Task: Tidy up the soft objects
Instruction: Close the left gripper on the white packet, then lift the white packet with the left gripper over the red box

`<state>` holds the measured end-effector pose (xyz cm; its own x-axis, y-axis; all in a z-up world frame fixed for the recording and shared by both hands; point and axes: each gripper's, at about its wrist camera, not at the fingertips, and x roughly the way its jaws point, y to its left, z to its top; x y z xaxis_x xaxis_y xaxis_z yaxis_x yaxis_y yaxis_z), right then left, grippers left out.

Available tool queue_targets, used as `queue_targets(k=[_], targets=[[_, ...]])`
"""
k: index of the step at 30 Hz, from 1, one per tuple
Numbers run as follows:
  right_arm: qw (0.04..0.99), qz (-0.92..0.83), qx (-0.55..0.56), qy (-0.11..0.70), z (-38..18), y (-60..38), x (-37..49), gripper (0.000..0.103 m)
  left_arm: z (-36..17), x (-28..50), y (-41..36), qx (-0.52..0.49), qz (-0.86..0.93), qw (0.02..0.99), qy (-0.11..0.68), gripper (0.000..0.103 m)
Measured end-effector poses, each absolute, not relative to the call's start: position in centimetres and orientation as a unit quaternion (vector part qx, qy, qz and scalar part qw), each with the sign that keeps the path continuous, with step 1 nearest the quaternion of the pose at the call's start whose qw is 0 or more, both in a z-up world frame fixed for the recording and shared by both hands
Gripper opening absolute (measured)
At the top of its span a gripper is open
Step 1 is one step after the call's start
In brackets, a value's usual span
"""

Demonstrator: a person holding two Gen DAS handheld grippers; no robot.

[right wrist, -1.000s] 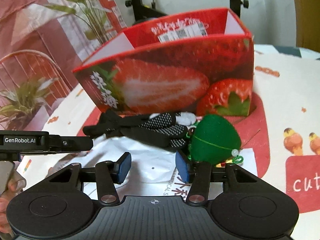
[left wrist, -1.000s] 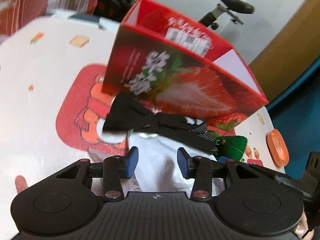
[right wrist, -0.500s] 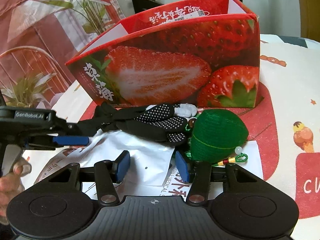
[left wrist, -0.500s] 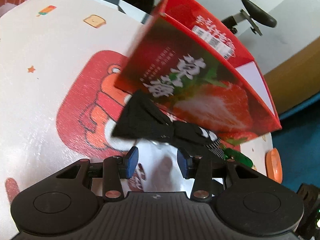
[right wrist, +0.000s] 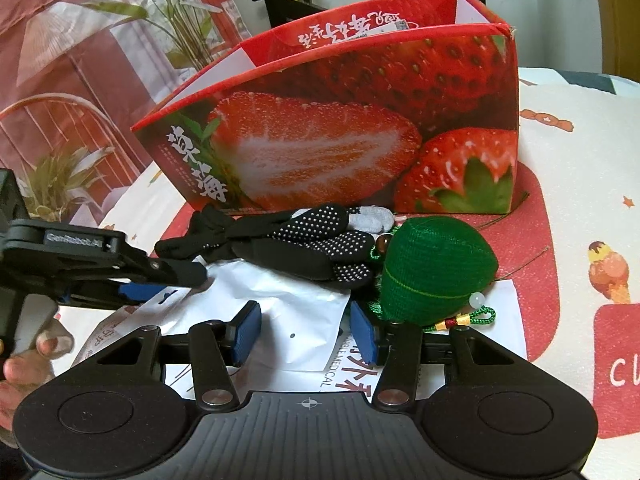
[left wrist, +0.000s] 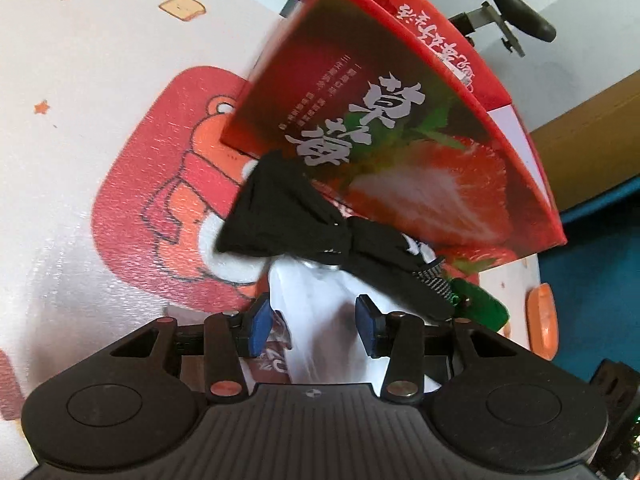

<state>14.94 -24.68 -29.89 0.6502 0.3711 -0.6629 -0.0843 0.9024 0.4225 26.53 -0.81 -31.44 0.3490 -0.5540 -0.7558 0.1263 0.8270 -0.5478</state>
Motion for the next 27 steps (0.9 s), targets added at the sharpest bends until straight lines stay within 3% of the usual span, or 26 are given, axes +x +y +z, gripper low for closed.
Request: queue_targets(k=[5, 11, 16, 18, 19, 21, 22, 27], targets=[[0.886, 0.129, 0.188, 0.403, -29.9, -24.8, 15.3, 0.046, -31.1, 26.5, -1.1, -0.194, -0.219, 0.801, 0.523, 0.042], [0.872, 0.129, 0.233, 0.411, -30.1, -25.6, 16.0, 0.046, -30.3, 24.9, -2.9, -0.106, -0.239, 0.825, 0.500, 0.040], [0.861, 0.133, 0.254, 0.419, -30.5, -25.9, 16.8, 0.046, -31.0, 25.3, -2.3, -0.136, -0.236, 0.818, 0.507, 0.042], [0.860, 0.133, 0.255, 0.421, -30.5, -25.9, 17.1, 0.042, -31.1, 25.4, -2.1, -0.142, -0.235, 0.816, 0.509, 0.042], [0.861, 0.129, 0.252, 0.422, -30.5, -25.9, 17.1, 0.033, -31.1, 25.3, -2.0, -0.145, -0.235, 0.816, 0.508, 0.041], [0.866, 0.123, 0.243, 0.420, -30.1, -25.7, 17.0, 0.025, -30.8, 25.0, -1.9, -0.148, -0.239, 0.819, 0.500, 0.033], [0.869, 0.121, 0.235, 0.418, -29.8, -25.6, 16.8, 0.021, -30.6, 24.8, -1.8, -0.148, -0.239, 0.822, 0.495, 0.020], [0.890, 0.129, 0.186, 0.396, -28.1, -24.9, 15.6, 0.014, -29.8, 23.7, -0.5, -0.153, -0.240, 0.834, 0.472, 0.010]])
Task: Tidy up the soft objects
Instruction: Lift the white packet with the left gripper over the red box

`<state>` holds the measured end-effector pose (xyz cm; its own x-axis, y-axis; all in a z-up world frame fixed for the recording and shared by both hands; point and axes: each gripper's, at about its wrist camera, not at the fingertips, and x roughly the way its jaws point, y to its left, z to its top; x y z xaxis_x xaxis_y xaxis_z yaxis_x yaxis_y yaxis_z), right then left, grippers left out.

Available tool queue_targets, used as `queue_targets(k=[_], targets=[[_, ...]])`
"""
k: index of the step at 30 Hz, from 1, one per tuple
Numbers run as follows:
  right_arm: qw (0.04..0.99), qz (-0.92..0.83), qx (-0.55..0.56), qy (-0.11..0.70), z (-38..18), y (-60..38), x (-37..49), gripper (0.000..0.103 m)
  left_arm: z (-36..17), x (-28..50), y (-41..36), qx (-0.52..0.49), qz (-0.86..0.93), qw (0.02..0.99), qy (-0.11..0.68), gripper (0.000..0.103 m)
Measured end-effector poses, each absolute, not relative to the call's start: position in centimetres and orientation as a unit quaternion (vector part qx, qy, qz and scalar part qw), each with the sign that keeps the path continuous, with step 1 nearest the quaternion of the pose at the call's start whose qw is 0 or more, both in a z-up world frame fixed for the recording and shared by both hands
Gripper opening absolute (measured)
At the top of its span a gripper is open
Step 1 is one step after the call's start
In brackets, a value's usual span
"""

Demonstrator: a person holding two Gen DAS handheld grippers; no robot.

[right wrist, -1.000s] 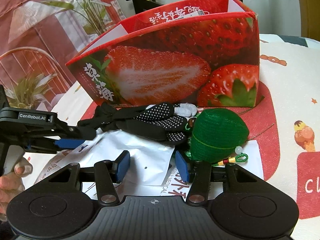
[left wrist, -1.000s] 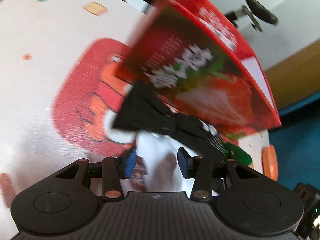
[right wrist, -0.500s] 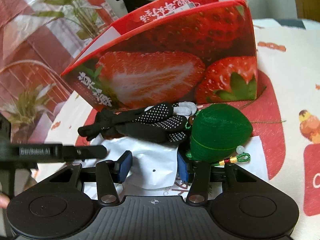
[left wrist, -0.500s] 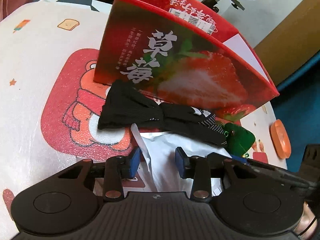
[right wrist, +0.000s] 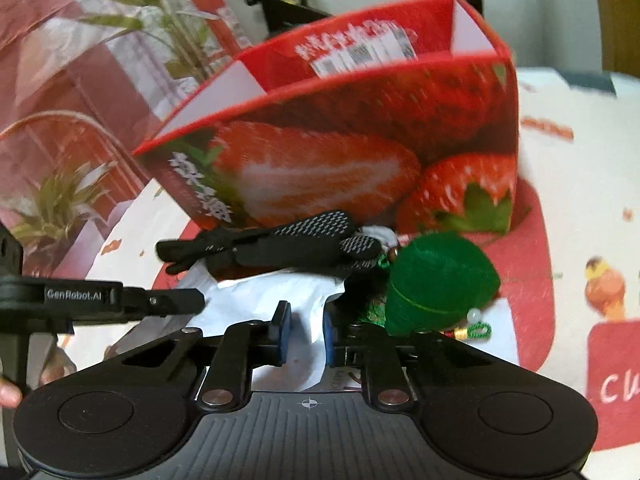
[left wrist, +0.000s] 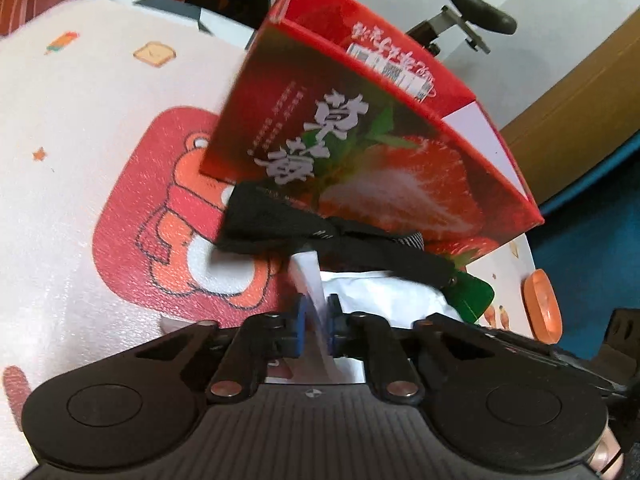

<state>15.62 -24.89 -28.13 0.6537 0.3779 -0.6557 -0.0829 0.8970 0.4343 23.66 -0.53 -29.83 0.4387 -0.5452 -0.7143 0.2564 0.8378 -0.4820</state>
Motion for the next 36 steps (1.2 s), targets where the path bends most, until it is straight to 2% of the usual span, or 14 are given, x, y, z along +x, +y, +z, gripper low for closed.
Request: queue_targets(k=[13, 26, 36], targets=[[0.903, 0.150, 0.156, 0.370, -25.7, -24.1, 13.2, 0.012, -26.6, 20.2, 0.4, -0.135, -0.238, 0.863, 0.424, 0.008], [0.931, 0.166, 0.094, 0.310, -22.2, -22.5, 11.6, 0.009, -24.1, 18.8, 1.2, -0.122, -0.235, 0.885, 0.384, 0.008], [0.939, 0.181, 0.105, 0.275, -18.3, -23.5, 14.1, 0.009, -18.6, 21.8, 0.2, -0.097, -0.251, 0.907, 0.323, 0.008]])
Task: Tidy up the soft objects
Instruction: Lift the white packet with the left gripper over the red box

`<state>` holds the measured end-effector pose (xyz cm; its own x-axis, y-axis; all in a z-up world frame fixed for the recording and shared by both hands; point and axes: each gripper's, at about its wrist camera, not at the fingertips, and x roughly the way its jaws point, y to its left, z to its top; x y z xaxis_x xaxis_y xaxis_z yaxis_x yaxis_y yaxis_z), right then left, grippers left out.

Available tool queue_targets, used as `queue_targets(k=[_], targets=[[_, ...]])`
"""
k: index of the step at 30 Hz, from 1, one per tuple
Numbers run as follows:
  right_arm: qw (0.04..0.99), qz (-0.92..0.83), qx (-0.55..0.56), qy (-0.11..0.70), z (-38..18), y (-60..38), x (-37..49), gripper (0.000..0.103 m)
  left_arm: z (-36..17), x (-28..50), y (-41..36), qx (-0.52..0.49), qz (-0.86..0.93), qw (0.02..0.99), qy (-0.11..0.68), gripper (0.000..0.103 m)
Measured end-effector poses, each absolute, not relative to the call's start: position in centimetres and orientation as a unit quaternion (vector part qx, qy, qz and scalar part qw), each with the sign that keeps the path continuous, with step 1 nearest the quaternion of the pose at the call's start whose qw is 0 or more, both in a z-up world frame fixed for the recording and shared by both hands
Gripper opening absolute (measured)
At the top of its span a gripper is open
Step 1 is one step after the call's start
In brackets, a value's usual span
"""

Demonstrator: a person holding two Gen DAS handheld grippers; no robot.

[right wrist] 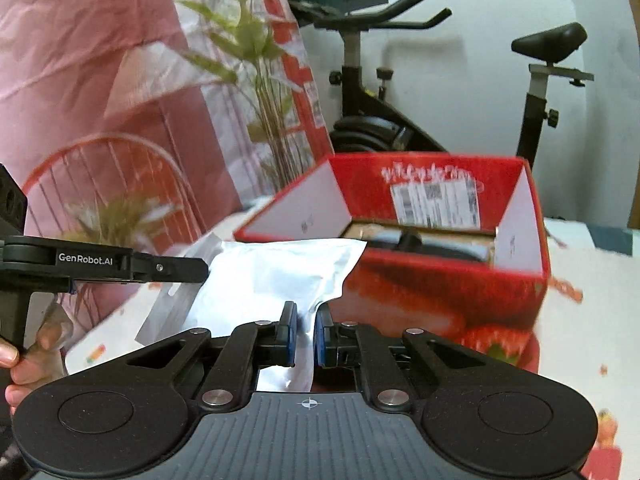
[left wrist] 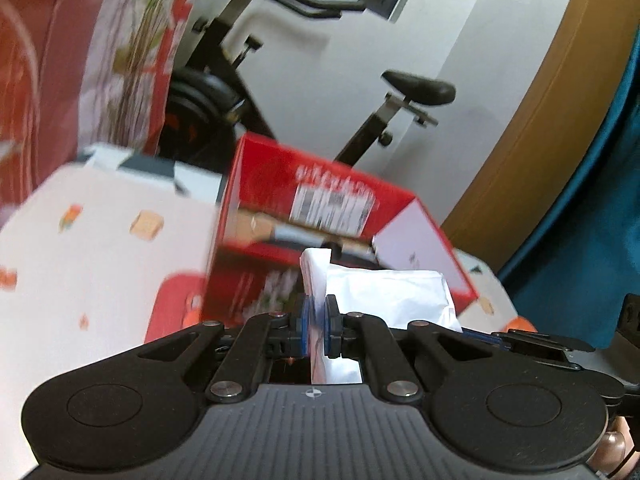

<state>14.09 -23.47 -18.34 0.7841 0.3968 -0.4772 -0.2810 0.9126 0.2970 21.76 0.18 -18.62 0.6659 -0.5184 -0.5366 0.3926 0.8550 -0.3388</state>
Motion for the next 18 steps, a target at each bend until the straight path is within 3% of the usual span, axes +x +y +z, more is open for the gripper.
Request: queue_targets(k=[9, 18], targets=[[0.954, 0.150, 0.095, 0.242, -15.4, -25.3, 20.8, 0.008, -16.3, 28.0, -3.7, -0.056, -0.253, 0.922, 0.288, 0.008], [0.952, 0.093, 0.100, 0.276, -19.1, -25.9, 28.2, 0.008, -19.4, 33.8, -7.3, -0.007, -0.225, 0.920, 0.319, 0.008]])
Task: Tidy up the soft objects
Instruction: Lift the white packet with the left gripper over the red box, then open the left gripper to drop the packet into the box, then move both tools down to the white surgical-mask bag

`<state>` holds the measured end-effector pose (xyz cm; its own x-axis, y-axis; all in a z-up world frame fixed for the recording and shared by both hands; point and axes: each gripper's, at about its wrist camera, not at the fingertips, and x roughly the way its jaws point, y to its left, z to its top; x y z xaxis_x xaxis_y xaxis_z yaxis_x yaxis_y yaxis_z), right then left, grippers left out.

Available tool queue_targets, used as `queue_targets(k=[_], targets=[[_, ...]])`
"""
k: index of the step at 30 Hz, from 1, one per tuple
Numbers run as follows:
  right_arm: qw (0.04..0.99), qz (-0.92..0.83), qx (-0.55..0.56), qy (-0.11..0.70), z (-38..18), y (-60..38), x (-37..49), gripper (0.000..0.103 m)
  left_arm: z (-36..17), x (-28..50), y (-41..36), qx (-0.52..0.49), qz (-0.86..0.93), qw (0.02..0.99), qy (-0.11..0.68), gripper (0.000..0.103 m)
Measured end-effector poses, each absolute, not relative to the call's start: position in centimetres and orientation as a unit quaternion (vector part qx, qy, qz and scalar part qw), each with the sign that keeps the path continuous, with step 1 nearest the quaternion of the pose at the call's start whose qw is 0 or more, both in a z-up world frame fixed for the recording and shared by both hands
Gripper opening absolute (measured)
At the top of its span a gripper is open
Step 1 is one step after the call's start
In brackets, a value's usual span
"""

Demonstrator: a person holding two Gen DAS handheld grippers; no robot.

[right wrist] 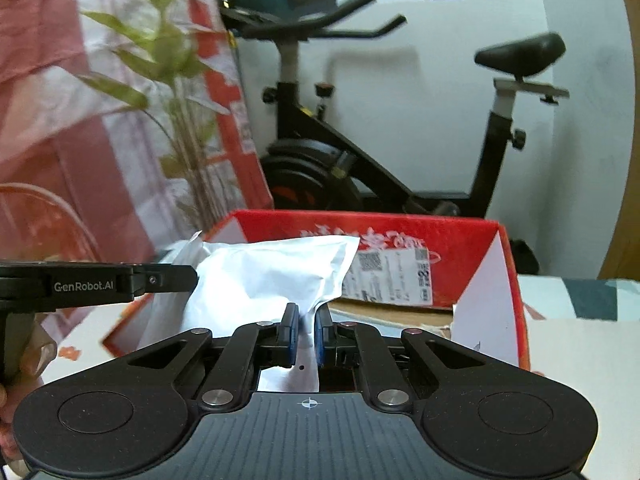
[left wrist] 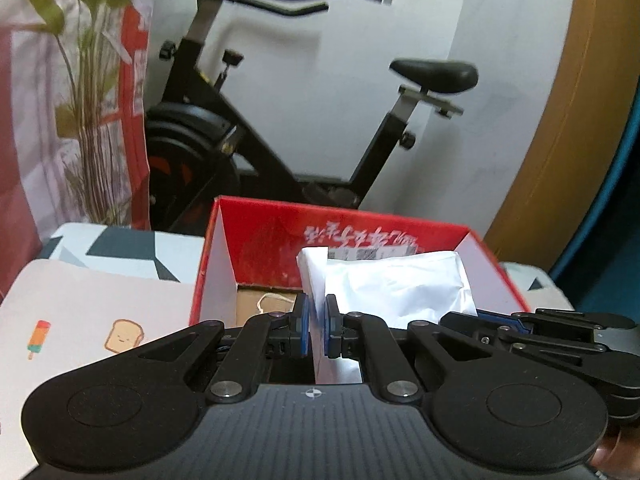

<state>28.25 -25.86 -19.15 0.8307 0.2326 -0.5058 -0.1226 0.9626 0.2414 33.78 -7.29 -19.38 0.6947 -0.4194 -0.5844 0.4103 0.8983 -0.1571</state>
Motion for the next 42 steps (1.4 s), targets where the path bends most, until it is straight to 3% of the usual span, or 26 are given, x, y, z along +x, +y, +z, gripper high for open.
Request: queue_targets(k=[13, 16, 18, 20, 21, 24, 29, 35, 42], targets=[[0.932, 0.075, 0.111, 0.338, -23.2, -26.4, 29.6, 0.009, -22.1, 34.9, -7.9, 0.017, -0.241, 0.899, 0.366, 0.012], [0.931, 0.071, 0.099, 0.345, -23.1, -26.2, 29.3, 0.015, -21.6, 34.6, -7.9, 0.020, -0.246, 0.900, 0.361, 0.015], [0.931, 0.065, 0.091, 0.346, -23.0, -26.2, 29.0, 0.018, -21.2, 34.1, -7.8, 0.023, -0.247, 0.902, 0.354, 0.023], [0.934, 0.059, 0.085, 0.342, -22.6, -26.1, 28.5, 0.021, -20.7, 33.5, -7.5, 0.024, -0.247, 0.906, 0.344, 0.042], [0.936, 0.059, 0.082, 0.338, -22.3, -26.2, 28.1, 0.022, -20.5, 33.1, -7.4, 0.025, -0.247, 0.907, 0.339, 0.046], [0.941, 0.053, 0.066, 0.327, -21.5, -26.1, 27.1, 0.029, -19.7, 32.0, -7.1, 0.032, -0.245, 0.911, 0.329, 0.059], [0.951, 0.052, 0.043, 0.303, -19.9, -25.9, 24.7, 0.068, -18.6, 29.6, -6.3, 0.038, -0.243, 0.916, 0.316, 0.099], [0.959, 0.058, 0.046, 0.273, -18.3, -26.1, 21.0, 0.101, -17.8, 26.5, -5.0, 0.050, -0.229, 0.921, 0.312, 0.103], [0.964, 0.054, 0.069, 0.252, -17.5, -27.0, 16.4, 0.103, -17.9, 22.9, -2.6, 0.032, -0.217, 0.923, 0.316, 0.103]])
